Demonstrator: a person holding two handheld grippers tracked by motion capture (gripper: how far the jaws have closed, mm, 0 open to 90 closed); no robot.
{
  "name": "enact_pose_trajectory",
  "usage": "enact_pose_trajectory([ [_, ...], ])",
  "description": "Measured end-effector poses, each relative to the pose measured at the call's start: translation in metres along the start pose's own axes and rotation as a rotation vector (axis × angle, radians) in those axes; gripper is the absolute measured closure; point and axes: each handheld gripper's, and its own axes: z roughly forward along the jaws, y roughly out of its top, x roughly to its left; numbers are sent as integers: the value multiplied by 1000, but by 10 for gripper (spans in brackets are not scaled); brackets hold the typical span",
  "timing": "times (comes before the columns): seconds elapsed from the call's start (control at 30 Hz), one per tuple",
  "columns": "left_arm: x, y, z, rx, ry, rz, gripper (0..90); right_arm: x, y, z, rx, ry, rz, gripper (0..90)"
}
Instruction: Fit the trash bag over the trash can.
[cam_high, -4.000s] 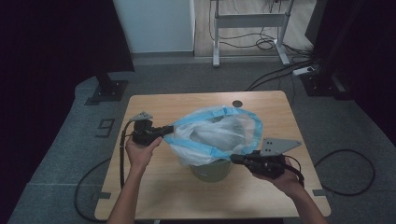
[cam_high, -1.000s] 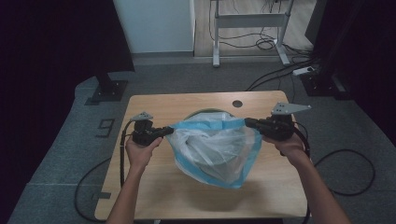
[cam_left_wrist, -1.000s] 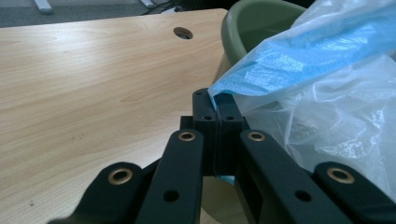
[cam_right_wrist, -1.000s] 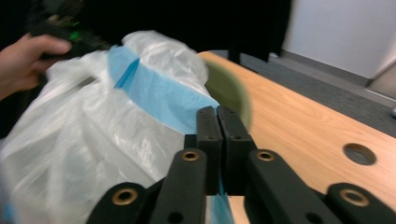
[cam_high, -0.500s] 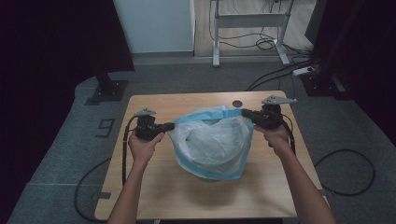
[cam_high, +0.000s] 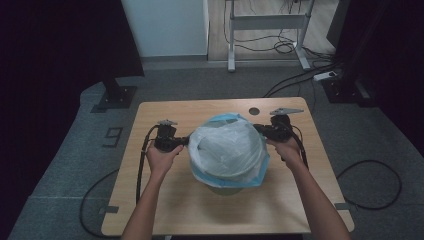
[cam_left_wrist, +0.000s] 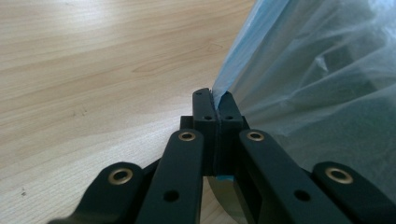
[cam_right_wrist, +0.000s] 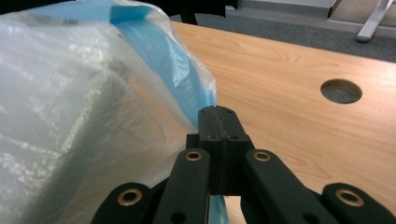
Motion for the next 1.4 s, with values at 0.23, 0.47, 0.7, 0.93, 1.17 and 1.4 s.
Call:
enact_pose_trajectory([
  [0.23, 3, -1, 3, 46, 22, -13, 900, -1, -3, 5, 52, -54, -1, 892],
  [0.47, 15, -17, 3, 51, -4, -47, 900, -6, -19, 4, 50, -58, 12, 892],
  [0.7, 14, -27, 3, 56, -12, -44, 889, -5, -38, 6, 73, -57, 17, 887],
  [0.93, 12, -25, -7, -5, -17, -39, 850, -10, -31, -32, -77, -101, 82, 589],
  [1.17, 11, -26, -11, -24, -18, -36, 848, -1, -38, -76, -110, -21, 52, 508],
  [1.4, 9, -26, -13, -31, -20, -36, 848, 30, -61, -106, -113, 80, -26, 425],
])
